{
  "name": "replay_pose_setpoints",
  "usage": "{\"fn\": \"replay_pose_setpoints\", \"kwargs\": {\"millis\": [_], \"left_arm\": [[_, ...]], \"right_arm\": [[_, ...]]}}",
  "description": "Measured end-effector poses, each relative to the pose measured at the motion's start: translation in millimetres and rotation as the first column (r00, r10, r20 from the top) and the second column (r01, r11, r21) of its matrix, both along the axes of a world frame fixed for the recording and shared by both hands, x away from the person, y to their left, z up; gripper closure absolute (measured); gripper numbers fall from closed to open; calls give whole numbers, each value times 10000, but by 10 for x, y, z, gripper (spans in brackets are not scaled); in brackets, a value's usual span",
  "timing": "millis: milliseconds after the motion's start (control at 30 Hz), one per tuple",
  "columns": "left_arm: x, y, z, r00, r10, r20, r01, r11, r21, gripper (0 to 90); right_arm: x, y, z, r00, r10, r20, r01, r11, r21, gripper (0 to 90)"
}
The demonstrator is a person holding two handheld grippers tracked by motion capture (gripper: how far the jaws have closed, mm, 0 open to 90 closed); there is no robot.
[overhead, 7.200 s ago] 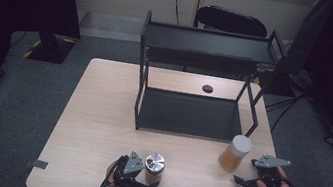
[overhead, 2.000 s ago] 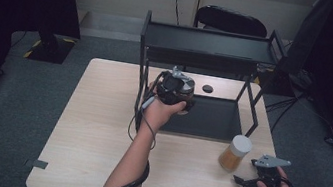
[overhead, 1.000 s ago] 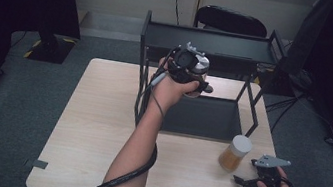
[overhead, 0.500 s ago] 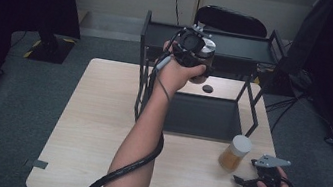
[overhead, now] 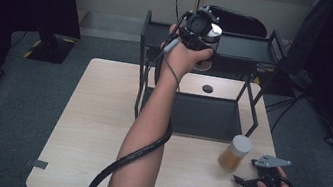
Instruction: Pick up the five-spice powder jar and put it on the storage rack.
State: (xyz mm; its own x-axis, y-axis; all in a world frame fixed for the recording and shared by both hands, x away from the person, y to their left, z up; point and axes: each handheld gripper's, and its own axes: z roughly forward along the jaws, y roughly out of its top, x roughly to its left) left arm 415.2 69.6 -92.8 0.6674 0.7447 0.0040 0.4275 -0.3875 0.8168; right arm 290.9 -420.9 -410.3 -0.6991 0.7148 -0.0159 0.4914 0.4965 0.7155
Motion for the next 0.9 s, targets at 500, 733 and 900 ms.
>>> {"fn": "replay_pose_setpoints", "kwargs": {"millis": [500,733,900], "left_arm": [[292,-67,96,9989,473,-26,-473,9987,-172,315],[457,-124,81,9963,855,-75,-857,9961,-219,315],[559,-193,54,9946,1031,-127,-1032,9946,-74,315]], "right_arm": [[0,0,1,10000,-3,-3,3,10000,-3,0],[0,0,1,10000,-2,-4,2,10000,-3,0],[0,0,1,10000,0,-5,0,10000,-3,0]]}}
